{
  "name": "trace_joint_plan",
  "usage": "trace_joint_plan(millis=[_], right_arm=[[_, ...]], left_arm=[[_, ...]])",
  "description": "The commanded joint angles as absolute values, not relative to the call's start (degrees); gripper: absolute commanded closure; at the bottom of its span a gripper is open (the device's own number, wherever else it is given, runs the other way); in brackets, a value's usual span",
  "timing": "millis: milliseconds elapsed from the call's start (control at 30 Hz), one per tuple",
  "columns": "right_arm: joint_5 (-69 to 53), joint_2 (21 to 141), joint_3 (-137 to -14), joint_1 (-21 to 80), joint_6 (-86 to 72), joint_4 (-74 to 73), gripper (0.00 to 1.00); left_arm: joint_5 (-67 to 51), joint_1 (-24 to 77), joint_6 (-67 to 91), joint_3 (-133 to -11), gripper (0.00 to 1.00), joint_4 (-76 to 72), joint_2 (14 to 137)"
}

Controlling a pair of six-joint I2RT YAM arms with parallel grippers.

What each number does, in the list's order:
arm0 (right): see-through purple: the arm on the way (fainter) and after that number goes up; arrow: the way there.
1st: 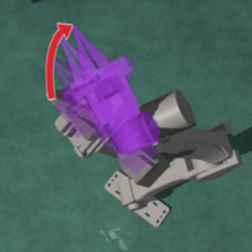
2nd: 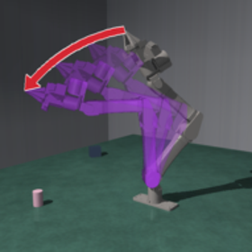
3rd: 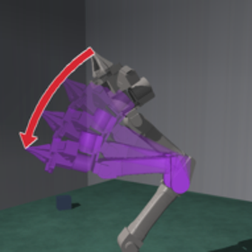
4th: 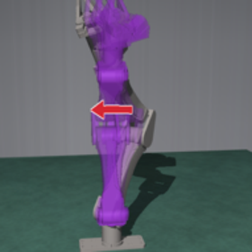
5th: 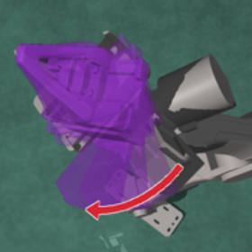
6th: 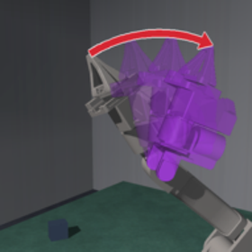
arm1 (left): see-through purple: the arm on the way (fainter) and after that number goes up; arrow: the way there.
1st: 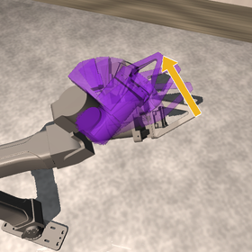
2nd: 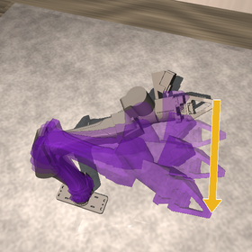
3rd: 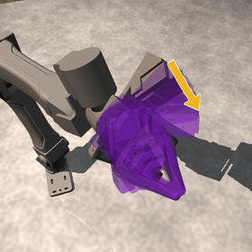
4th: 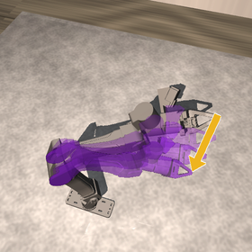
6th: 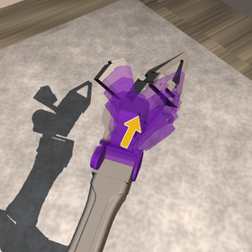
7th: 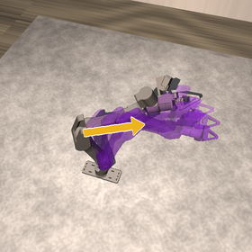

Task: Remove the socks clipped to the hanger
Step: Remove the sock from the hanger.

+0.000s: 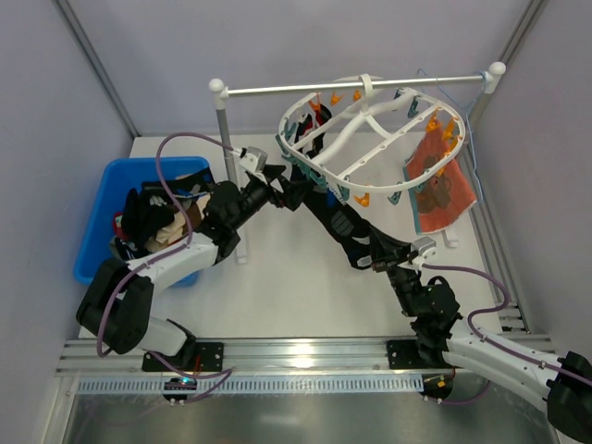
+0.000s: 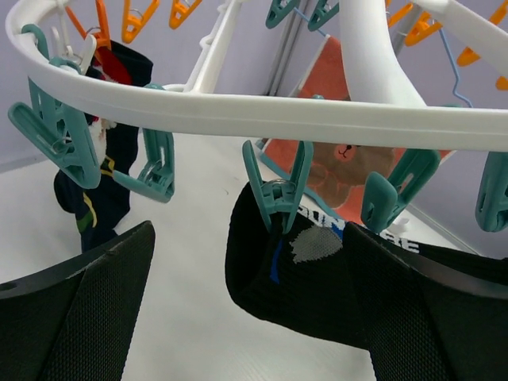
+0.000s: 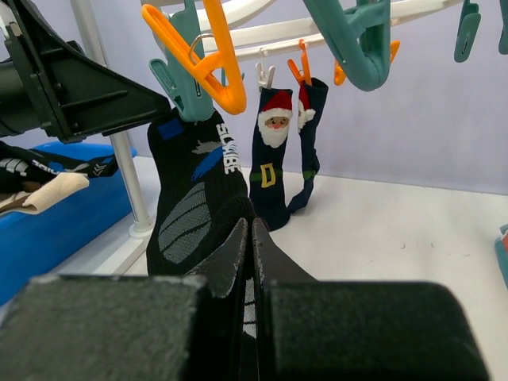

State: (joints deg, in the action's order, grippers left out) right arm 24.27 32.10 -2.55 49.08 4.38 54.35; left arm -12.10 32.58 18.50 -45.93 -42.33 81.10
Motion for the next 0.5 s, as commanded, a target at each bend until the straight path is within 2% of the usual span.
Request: trace_joint_plan(millis=[0,467], right_arm=[[23.82,31.73,7.82,49.48,3.95,56.51,0.96],[23.91,32.78,7.47,49.48,4.13,56.87,0.96]], left_arm=[[-14.94,32.34,21.18,-48.69,0.03,-49.3,81.74],[-14.68,32.26,26.01,-52.03,0.08,-53.88,86.3]])
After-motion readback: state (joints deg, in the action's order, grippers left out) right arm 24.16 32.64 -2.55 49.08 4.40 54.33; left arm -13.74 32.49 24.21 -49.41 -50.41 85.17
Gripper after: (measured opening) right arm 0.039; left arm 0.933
